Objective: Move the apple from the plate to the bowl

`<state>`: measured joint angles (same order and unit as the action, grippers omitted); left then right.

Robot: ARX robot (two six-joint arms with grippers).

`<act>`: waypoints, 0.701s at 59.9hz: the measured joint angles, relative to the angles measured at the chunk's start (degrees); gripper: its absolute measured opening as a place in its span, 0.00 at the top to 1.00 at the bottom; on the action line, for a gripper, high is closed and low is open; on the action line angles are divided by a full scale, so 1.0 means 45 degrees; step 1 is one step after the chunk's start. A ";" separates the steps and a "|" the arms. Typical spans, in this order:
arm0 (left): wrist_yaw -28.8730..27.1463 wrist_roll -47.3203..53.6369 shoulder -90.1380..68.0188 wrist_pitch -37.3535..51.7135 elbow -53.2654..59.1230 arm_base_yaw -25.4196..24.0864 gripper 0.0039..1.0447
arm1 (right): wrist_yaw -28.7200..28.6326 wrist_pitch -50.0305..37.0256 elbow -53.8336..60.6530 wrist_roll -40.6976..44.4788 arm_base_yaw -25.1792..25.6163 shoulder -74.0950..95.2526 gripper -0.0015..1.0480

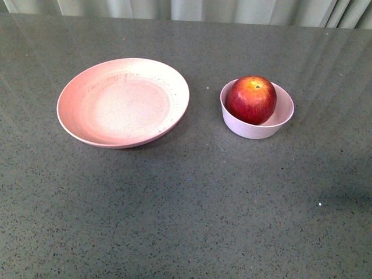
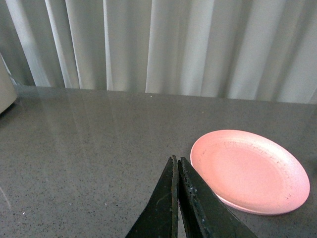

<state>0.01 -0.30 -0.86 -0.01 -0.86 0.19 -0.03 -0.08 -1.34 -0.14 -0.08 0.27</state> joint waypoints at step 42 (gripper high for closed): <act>-0.0005 0.0010 0.0000 0.0000 0.0000 0.0000 0.08 | 0.0005 0.0000 0.0000 0.0000 0.0000 0.0000 0.09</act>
<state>-0.01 -0.25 -0.86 -0.01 -0.86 0.19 -0.01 -0.08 -1.34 -0.14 -0.08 0.27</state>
